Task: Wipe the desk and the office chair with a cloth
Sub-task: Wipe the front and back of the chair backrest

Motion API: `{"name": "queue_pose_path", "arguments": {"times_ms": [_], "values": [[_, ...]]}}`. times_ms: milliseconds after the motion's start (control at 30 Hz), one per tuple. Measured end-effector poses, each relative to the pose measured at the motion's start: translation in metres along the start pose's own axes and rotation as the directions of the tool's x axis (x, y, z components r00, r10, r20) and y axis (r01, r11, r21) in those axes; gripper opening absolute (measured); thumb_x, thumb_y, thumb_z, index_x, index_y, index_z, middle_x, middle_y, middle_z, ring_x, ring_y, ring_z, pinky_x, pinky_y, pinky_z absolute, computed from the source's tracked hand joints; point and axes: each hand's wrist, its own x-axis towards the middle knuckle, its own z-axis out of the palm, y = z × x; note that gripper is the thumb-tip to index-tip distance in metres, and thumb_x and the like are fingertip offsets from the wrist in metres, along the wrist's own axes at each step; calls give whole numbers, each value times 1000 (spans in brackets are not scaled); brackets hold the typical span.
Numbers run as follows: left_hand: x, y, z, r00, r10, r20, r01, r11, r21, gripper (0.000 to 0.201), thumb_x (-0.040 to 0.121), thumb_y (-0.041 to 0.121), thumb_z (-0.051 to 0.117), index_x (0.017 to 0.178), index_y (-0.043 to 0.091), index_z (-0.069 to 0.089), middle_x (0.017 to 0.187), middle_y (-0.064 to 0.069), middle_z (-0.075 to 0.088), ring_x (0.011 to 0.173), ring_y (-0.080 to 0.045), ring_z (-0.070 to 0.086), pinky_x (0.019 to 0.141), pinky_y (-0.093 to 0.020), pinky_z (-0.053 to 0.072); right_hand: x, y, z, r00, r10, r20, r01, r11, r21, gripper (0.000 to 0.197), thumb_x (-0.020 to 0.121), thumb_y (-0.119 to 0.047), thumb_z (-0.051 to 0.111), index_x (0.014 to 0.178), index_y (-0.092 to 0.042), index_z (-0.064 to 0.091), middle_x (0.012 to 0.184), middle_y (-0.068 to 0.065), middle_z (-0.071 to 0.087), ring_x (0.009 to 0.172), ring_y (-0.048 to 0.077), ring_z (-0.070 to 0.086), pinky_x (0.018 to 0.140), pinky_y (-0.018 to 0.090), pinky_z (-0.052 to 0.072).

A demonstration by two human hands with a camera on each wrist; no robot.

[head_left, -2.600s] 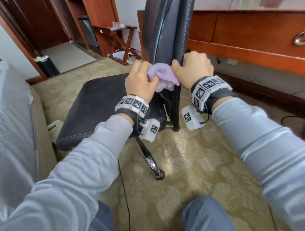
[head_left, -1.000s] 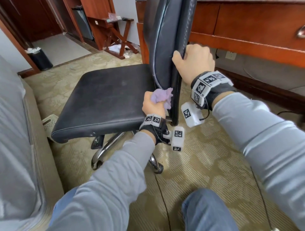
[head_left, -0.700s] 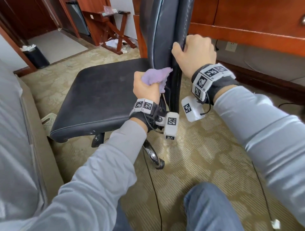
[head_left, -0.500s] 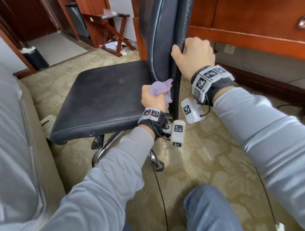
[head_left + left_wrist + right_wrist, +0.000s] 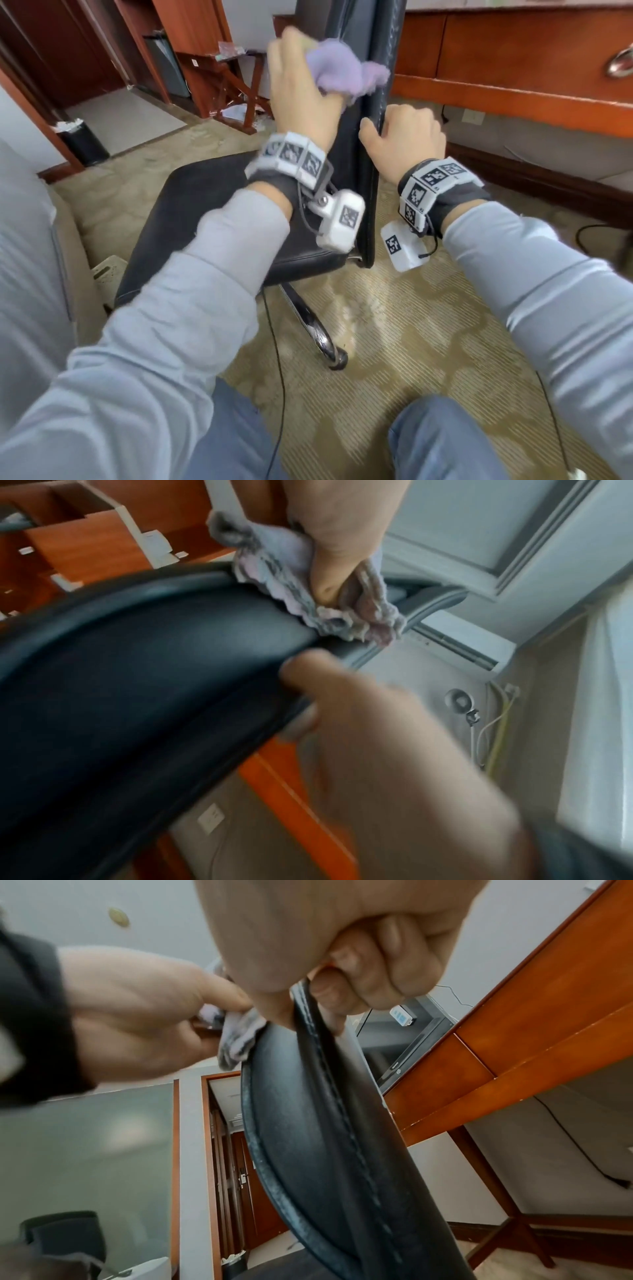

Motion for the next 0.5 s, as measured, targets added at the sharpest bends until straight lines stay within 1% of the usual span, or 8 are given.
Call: {"name": "queue_pose_path", "arguments": {"times_ms": [67,100,167,233,333,433,467,500], "values": [[-35,-19,4,998,-61,-25,61,998,3,44,63,9,77,98,6,50,106,-5,45,84,-11,48,66,-4,36,-1,0,0,1000,-6,6,6,1000,3,34,93,-51,46,85,-19,54,100,18,64,95,39,60,69,35,33],[-54,-29,4,994,-111,-20,112,994,18,49,64,9,82,102,3,51,109,-7,45,88,-14,48,66,-7,35,-1,-1,0,1000,-3,11,3,1000,4,35,93,-51,46,86,-17,55,100,18,64,95,39,60,69,35,33],[-78,-42,1,973,-228,29,227,973,36,47,69,8,80,104,3,51,110,-8,46,91,-14,46,66,-15,32,-1,-1,-1,1000,4,11,-4,1000,-2,37,93,-50,47,86,-16,58,95,16,63,91,37,59,69,35,35],[-81,-46,-2,957,-288,46,285,957,55,36,72,6,74,98,8,48,104,-5,47,84,-14,46,65,-23,34,-2,-2,-1,1000,9,21,-9,1000,0,36,93,-49,47,83,-16,56,85,12,57,81,33,53,68,34,34],[-48,-30,-7,970,-244,14,242,968,72,33,76,11,73,92,13,44,98,-5,51,78,-15,49,67,-28,42,-2,-4,-1,999,22,26,-21,1000,-12,37,93,-50,47,81,-16,52,82,10,53,78,31,49,68,34,33],[15,-2,-4,984,-178,-11,178,983,46,41,76,14,79,108,4,54,104,-5,57,91,-15,54,79,-21,42,-2,-3,-2,999,8,35,-7,1000,-28,38,94,-52,45,82,-17,54,86,12,59,83,35,56,68,35,36],[36,9,-3,988,-156,-7,156,986,61,41,77,14,78,109,5,55,105,-5,59,93,-18,56,77,-17,41,-2,-3,-3,999,4,47,-3,1000,-28,38,95,-51,45,80,-17,52,83,11,57,81,34,55,68,35,36],[56,19,-1,993,-122,6,121,989,90,33,78,14,75,104,9,53,103,-4,60,90,-18,58,69,-10,39,-2,-3,-4,998,4,56,-3,1000,-30,38,95,-50,45,79,-17,51,82,9,54,78,33,51,68,35,36]]}}
